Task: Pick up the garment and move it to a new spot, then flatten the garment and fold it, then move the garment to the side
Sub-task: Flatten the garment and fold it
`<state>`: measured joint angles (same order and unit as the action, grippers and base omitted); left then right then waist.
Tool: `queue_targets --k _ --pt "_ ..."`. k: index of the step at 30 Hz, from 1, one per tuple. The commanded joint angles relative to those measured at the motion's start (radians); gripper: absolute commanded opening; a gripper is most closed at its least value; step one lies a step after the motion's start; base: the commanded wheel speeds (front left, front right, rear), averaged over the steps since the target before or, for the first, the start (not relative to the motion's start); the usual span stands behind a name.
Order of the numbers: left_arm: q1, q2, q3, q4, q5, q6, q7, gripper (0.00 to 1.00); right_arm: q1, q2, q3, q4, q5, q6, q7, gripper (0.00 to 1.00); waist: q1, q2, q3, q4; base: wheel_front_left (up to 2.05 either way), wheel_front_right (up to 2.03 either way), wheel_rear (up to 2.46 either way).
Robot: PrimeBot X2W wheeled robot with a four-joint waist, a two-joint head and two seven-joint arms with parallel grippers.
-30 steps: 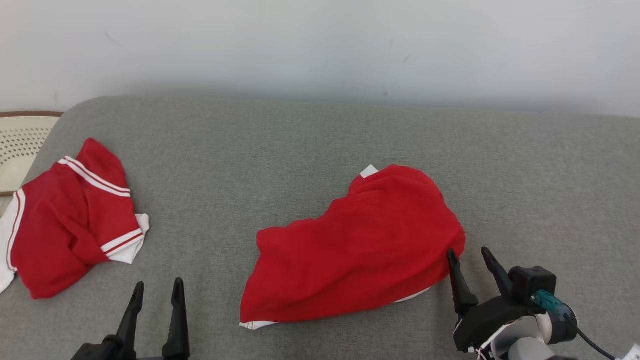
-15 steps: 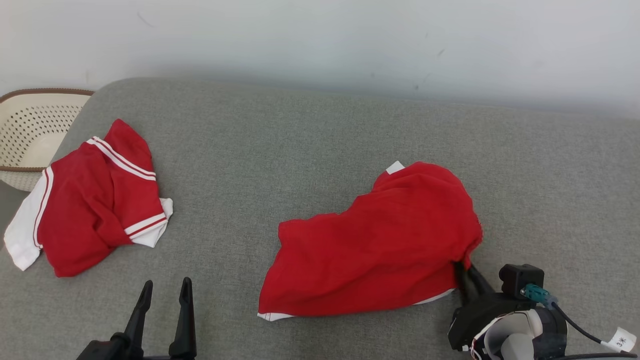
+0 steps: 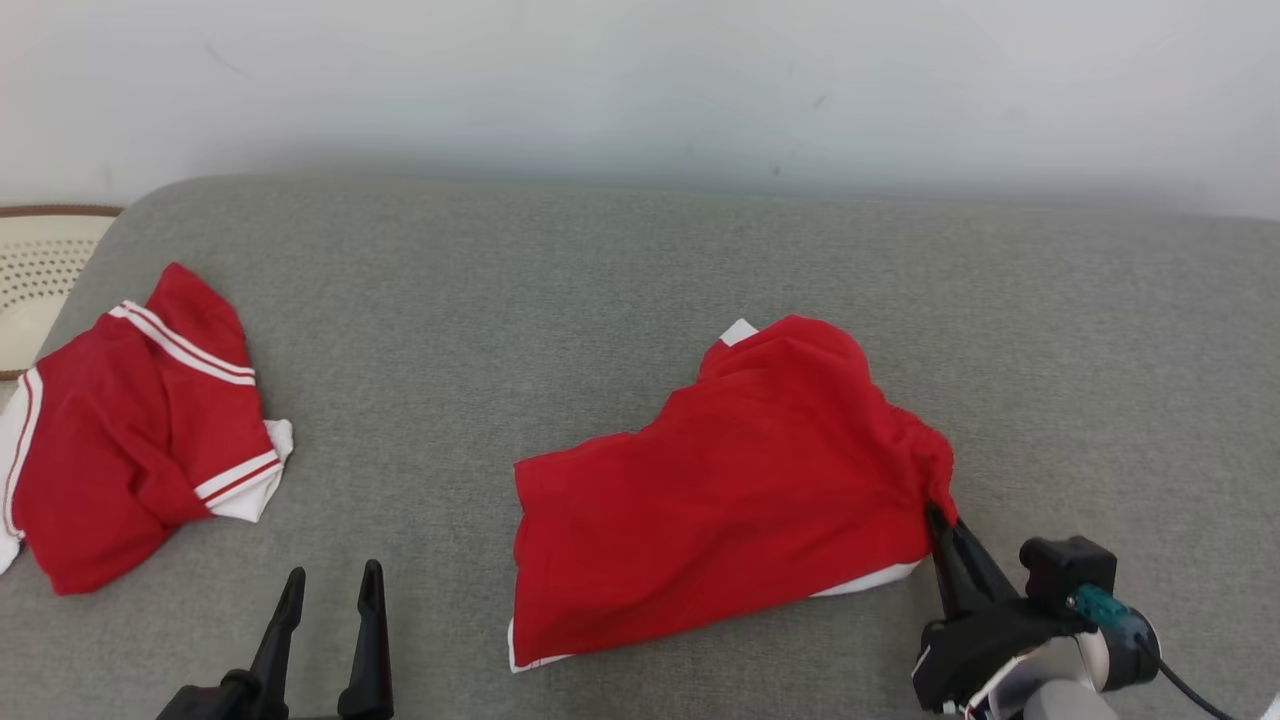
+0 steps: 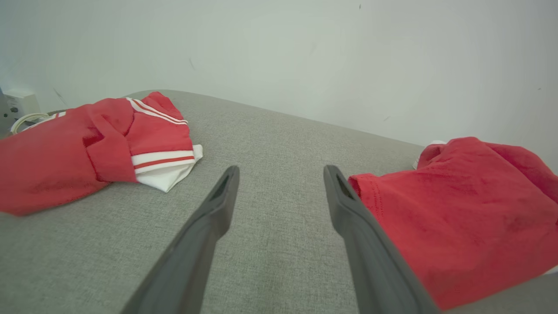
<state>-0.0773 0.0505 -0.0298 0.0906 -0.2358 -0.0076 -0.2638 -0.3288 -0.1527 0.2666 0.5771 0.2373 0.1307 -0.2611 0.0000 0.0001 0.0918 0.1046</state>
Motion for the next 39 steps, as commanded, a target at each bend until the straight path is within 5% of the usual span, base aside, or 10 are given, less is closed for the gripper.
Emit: queue_targets --k 1,13,20,31,39 --pt "0.015 0.0 0.0 0.003 -0.002 0.004 -0.003 1.0 0.037 -0.002 0.002 -0.039 0.004 0.0 0.008 0.0 0.0 -0.0001 -0.006 -0.024 0.0 0.0 0.0" --pt "0.025 0.001 -0.022 0.004 -0.016 0.015 -0.003 1.0 0.308 -0.035 -0.052 -0.507 -0.024 0.0 0.32 0.0 0.0 -0.0001 -0.02 -0.045 0.0 0.0 0.0" --pt "0.033 0.0 -0.028 0.016 -0.018 0.014 -0.003 1.0 0.327 -0.025 -0.037 -0.626 -0.028 0.0 0.4 0.0 0.0 -0.0001 -0.038 -0.034 0.0 0.0 0.0" --pt "0.024 0.0 -0.073 0.034 -0.017 0.003 -0.003 1.0 0.161 0.009 0.05 -0.449 -0.029 0.0 0.346 0.0 0.0 -0.0001 -0.057 0.025 0.0 0.0 0.0" --pt "0.012 0.0 -0.116 0.05 -0.021 0.003 -0.003 1.0 0.057 0.019 0.065 -0.177 -0.013 0.0 0.252 0.0 0.0 -0.0001 -0.06 0.082 0.0 0.0 0.0"
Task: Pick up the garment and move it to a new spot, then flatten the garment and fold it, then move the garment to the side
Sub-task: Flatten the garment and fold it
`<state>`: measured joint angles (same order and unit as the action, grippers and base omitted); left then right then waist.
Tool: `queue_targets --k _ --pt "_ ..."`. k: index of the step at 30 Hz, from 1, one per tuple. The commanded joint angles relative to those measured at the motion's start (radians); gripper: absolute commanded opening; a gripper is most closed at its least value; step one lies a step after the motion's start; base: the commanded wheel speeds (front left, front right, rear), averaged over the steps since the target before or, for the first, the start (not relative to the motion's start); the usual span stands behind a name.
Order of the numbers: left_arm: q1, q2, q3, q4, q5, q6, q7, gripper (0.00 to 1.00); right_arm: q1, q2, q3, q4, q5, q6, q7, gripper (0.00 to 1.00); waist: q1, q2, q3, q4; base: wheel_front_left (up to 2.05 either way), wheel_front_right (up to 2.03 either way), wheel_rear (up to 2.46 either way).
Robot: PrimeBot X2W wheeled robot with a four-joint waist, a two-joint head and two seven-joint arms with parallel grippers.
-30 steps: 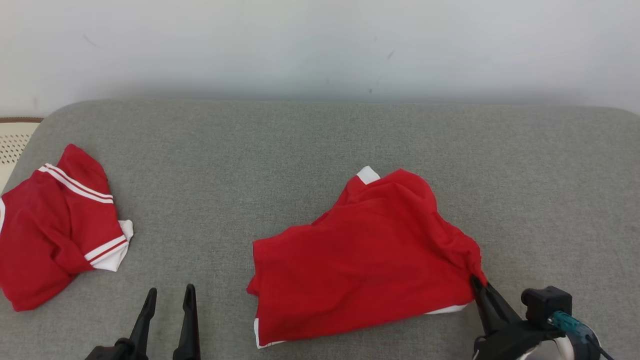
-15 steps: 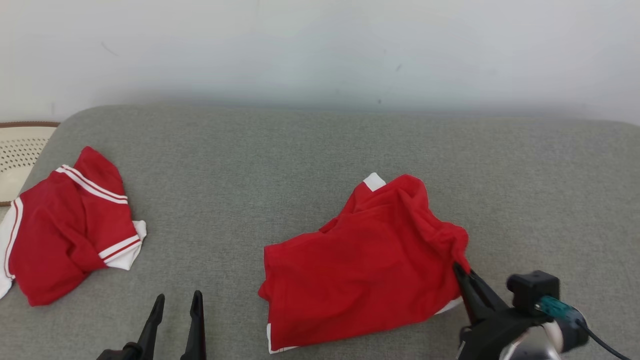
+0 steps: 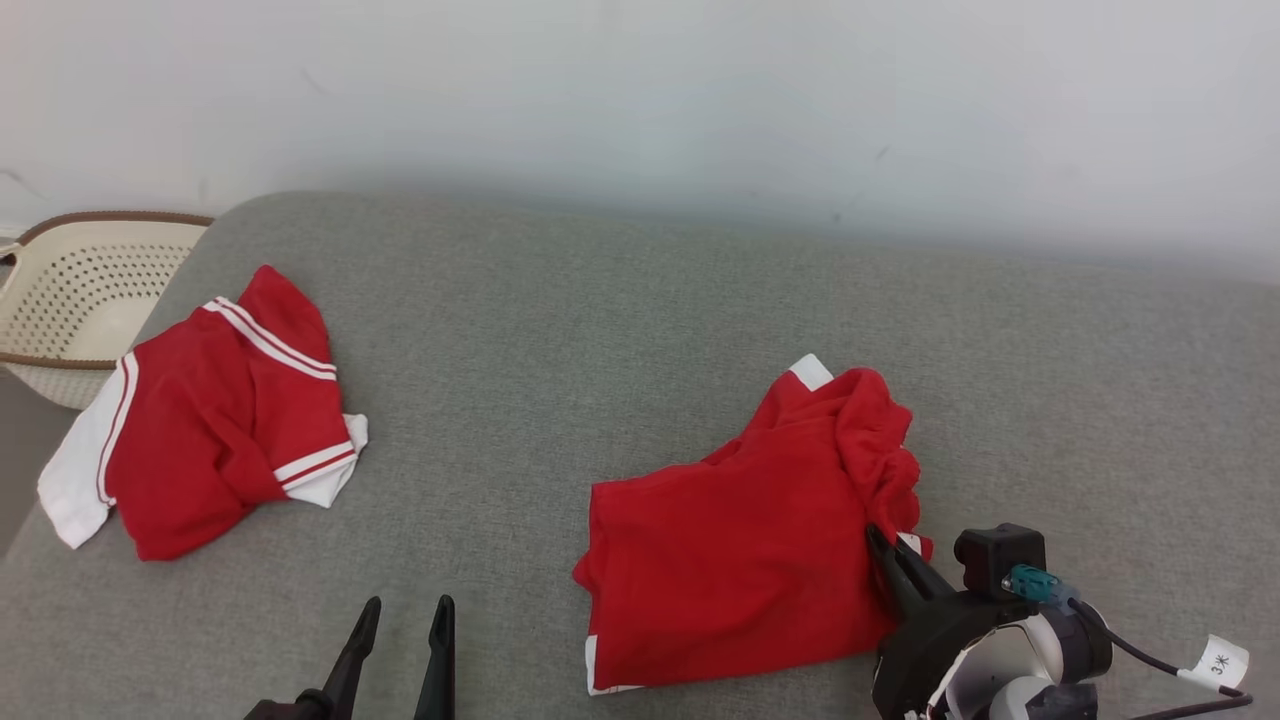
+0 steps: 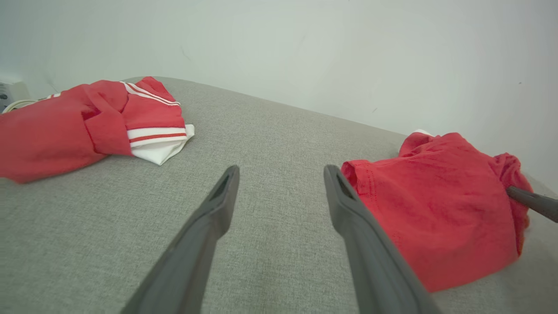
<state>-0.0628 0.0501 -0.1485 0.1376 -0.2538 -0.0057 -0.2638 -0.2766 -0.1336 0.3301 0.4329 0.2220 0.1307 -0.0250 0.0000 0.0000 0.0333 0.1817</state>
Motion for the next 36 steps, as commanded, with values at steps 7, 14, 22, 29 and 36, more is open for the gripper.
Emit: queue_targets --k 7,14,22,29,36 --pt "0.017 0.001 0.002 -0.005 -0.005 0.01 -0.003 1.0 -0.027 0.007 -0.002 0.072 0.012 0.0 -0.105 1.0 0.0 0.0 0.001 -0.008 0.0 0.0 0.0" --pt "0.023 0.001 0.007 -0.013 -0.008 0.014 -0.003 1.0 0.037 -0.004 -0.04 -0.005 0.045 0.0 -0.161 1.0 0.0 0.0 0.002 -0.043 0.0 0.0 0.0" --pt "0.027 0.001 0.035 -0.022 -0.002 0.011 -0.003 1.0 0.137 -0.05 -0.097 -0.179 0.067 0.0 -0.108 1.0 0.0 0.0 -0.001 -0.076 0.0 0.0 0.0" --pt "0.042 0.001 0.045 -0.018 0.003 0.008 -0.003 1.0 0.205 -0.059 -0.152 -0.265 0.039 0.0 -0.066 1.0 0.0 0.0 -0.022 -0.088 0.0 0.0 0.0" --pt "0.063 0.001 0.059 -0.035 0.011 0.012 -0.003 1.0 0.252 -0.04 -0.191 -0.287 0.009 0.0 -0.066 1.0 0.0 0.0 -0.046 -0.099 0.0 0.0 0.0"
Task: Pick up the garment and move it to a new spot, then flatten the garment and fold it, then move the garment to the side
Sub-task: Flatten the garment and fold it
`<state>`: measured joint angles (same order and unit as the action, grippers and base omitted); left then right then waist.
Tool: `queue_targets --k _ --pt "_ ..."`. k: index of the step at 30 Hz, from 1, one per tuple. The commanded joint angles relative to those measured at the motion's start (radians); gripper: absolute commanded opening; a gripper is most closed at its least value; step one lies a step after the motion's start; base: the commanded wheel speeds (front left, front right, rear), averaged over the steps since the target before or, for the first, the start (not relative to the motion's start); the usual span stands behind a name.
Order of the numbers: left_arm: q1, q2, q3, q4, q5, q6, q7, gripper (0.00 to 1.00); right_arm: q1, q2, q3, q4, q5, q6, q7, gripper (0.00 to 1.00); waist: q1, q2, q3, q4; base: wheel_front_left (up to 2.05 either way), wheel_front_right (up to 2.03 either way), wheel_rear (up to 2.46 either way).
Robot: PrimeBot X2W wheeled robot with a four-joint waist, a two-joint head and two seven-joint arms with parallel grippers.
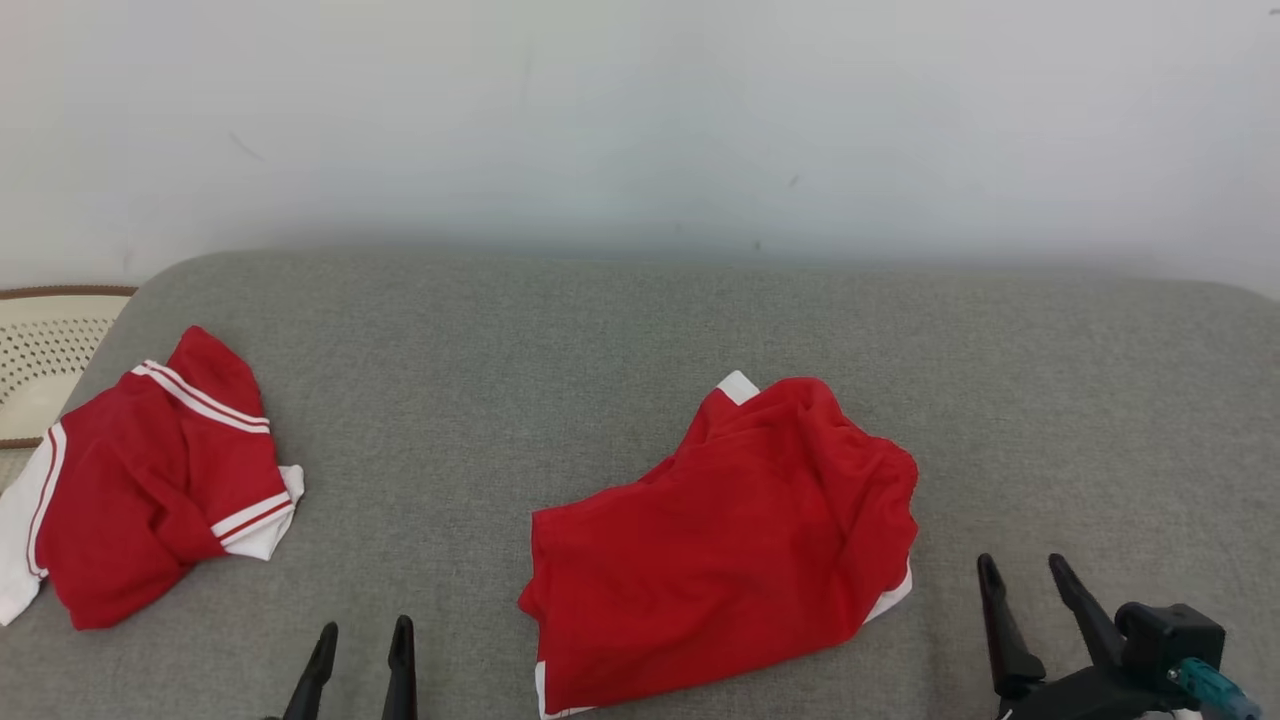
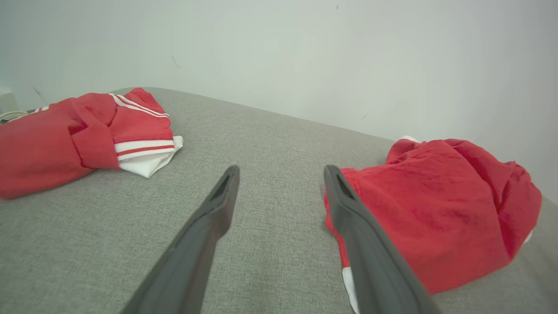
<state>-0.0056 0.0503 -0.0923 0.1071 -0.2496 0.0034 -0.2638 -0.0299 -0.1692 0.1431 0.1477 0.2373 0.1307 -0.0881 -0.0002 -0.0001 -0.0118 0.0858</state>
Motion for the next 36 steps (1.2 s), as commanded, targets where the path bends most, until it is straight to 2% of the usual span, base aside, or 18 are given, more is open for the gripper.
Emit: queue_targets --k 1,7,16,23,31,36 --pt "0.007 0.001 0.008 -0.01 0.004 0.005 -0.003 1.0 0.012 0.002 -0.005 -0.003 -0.009 0.0 -0.003 1.0 0.0002 0.0001 0.002 -0.006 0.0 0.0 0.0" --pt "-0.002 0.0 0.027 -0.025 0.008 0.004 -0.003 1.0 0.005 0.02 -0.04 -0.005 -0.032 0.0 -0.011 1.0 0.0002 0.0001 0.033 -0.02 0.0 0.0 0.0" --pt "-0.004 0.001 0.003 0.022 0.015 -0.029 -0.003 1.0 -0.02 0.014 -0.014 0.025 -0.057 0.0 -0.002 1.0 0.0002 0.0001 0.03 -0.027 0.0 0.0 0.0" --pt "-0.017 0.001 -0.024 0.027 -0.001 -0.022 -0.003 1.0 -0.101 -0.071 0.119 0.099 -0.061 0.0 0.036 1.0 0.0002 0.0001 0.036 -0.014 0.0 0.0 0.0" --pt "-0.029 0.001 -0.052 0.025 -0.012 -0.016 -0.003 1.0 -0.203 -0.186 0.256 0.222 0.008 0.0 0.08 1.0 0.0002 0.0001 0.037 0.018 0.0 0.0 0.0" --pt "-0.032 0.001 -0.058 0.023 -0.014 -0.012 -0.003 1.0 -0.266 -0.226 0.341 0.304 0.068 0.0 0.087 1.0 0.0002 0.0001 0.04 0.033 0.0 0.0 0.0"
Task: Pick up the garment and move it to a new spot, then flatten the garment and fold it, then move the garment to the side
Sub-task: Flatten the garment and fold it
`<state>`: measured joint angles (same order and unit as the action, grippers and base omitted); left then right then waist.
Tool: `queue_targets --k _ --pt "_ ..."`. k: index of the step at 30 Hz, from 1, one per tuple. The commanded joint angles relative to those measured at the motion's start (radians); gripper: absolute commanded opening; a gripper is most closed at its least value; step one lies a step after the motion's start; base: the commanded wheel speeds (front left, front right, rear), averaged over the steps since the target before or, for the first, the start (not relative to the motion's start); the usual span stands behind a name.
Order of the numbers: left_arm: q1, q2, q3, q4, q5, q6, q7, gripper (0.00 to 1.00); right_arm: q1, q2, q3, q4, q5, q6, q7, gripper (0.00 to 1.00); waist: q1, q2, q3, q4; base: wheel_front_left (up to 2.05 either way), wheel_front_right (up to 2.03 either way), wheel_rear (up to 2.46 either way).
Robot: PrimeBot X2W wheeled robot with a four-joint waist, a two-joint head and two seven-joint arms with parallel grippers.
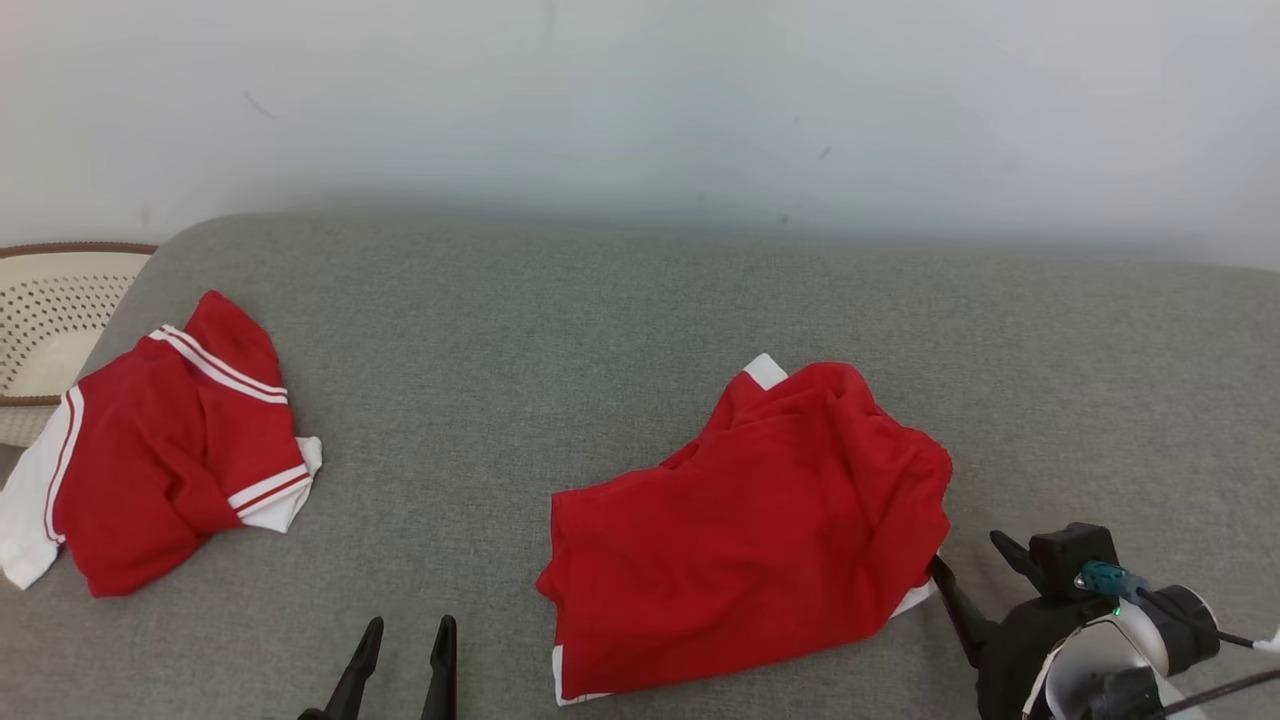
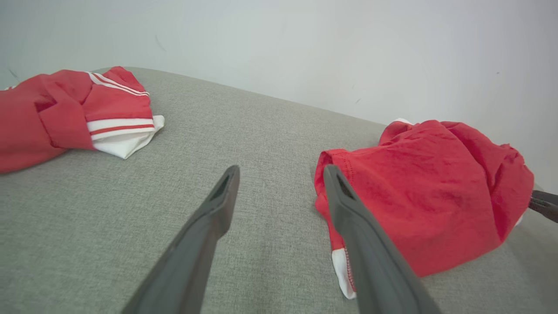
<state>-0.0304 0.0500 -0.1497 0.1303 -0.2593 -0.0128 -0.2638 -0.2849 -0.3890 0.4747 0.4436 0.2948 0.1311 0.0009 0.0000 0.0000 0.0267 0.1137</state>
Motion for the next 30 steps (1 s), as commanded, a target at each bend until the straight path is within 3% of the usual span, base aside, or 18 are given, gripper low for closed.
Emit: queue_targets --k 1,15,18,19,20,25,30 --pt "-0.007 0.001 -0.001 -0.002 -0.004 0.003 -0.003 1.0 -0.026 -0.01 0.024 0.024 0.02 -0.001 -0.004 1.0 0.0 0.0 0.003 0.007 0.0 0.0 0.0" --pt "-0.019 0.001 -0.013 0.002 -0.006 0.002 -0.003 1.0 -0.182 0.001 0.22 0.235 0.165 -0.001 -0.028 1.0 0.0 0.0 0.02 0.051 0.0 0.0 0.0" --pt "-0.023 0.001 -0.016 0.003 -0.007 0.002 -0.003 1.0 -0.206 -0.002 0.256 0.278 0.2 -0.001 -0.035 0.46 0.0 0.0 0.024 0.062 0.0 0.0 0.0" --pt "-0.023 0.001 -0.016 0.003 -0.008 0.002 -0.003 1.0 -0.213 -0.003 0.266 0.29 0.211 -0.001 -0.041 0.15 0.0 0.0 0.026 0.065 0.0 0.0 0.0" --pt "-0.023 0.001 -0.015 0.003 -0.009 0.003 -0.003 1.0 -0.22 -0.004 0.277 0.301 0.221 0.0 -0.047 0.0 0.0 0.0 0.027 0.067 0.0 0.0 0.0" --pt "-0.015 0.001 -0.012 0.002 -0.01 0.006 -0.003 1.0 -0.251 -0.016 0.294 0.353 0.253 -0.001 -0.121 0.0 0.0 0.0 0.027 0.066 0.0 0.0 0.0" --pt "0.004 0.001 -0.013 0.005 -0.014 0.013 -0.003 1.0 -0.203 -0.024 0.232 0.375 0.277 -0.001 -0.198 0.0 0.0 0.0 0.006 0.05 0.0 0.0 0.0"
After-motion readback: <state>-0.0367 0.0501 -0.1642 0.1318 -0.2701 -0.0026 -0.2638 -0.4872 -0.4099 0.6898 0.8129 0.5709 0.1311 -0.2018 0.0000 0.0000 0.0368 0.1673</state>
